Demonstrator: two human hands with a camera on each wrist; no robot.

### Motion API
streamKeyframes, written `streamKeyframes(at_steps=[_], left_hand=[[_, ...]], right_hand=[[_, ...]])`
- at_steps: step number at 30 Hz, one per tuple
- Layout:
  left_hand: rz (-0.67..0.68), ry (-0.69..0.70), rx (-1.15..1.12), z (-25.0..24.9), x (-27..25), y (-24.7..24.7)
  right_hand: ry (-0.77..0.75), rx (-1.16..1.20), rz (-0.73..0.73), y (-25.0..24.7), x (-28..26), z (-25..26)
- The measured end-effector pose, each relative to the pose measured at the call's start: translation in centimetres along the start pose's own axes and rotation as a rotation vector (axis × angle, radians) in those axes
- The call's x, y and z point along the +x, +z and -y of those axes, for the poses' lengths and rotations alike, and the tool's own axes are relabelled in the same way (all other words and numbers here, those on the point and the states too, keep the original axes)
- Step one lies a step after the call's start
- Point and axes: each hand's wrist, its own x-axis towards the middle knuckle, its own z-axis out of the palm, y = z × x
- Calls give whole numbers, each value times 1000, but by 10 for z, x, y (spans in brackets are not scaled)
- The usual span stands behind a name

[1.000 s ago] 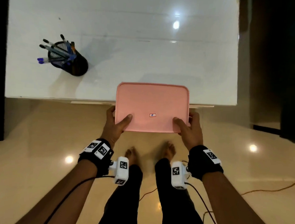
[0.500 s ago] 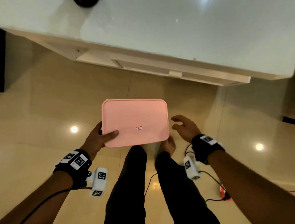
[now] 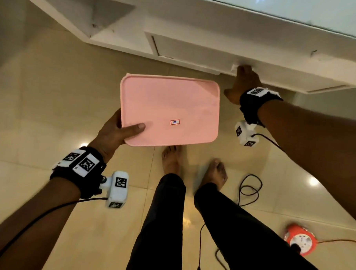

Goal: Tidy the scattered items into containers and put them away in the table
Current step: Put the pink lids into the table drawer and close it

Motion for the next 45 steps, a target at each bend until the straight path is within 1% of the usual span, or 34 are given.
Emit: streamKeyframes(at_steps=[1,5,8,9,12,14,15,17,19,21,23,24,27,28,30,32,35,39,42,45], left_hand=[[13,10,10,-3,0,0],[32,22,30,-12,-17,-2],[38,18,35,-20,-34,-1],[31,18,38,-23,-39,-1],[13,36,65,-32,-50,2],[12,32,78,-38,-52,7],[14,25,84,-42,-51,11],[10,10,101,-49,-44,17],[12,-6,126,-57,-31,26],[3,-27,163,-65,-12,35],[-6,-43,218,-72,9,45],[-13,-45,242,-75,20,48],[-15,-70,313,-82,53,59],[-5,-93,332,-82,64,62],[1,-142,349,-77,82,68],[21,-161,338,-69,93,73],[88,-189,305,-60,99,77],[188,-251,264,-51,101,69],[192,-279,228,-52,103,67],[155,-283,231,-57,103,69]], right_hand=[[10,-15,-6,0,-1,1],[79,-4,80,-3,-17,8],[130,53,130,14,-51,8],[116,87,167,25,-62,6],[32,83,284,68,-85,-11],[-44,90,351,61,-119,-6],[-69,104,355,52,-140,-2],[-68,188,298,41,-168,2],[-41,206,208,37,-187,-5],[-82,185,83,37,-195,-15],[-96,184,-1,36,-197,-24],[-102,177,-11,37,-194,-30],[-88,157,98,42,-183,-37],[-97,166,99,44,-178,-38],[-126,165,56,48,-172,-33],[-109,156,23,50,-167,-25],[-50,153,12,53,-163,-16],[-33,154,7,56,-163,-9],[-26,152,15,56,-163,-8],[-32,134,42,53,-160,-5]])
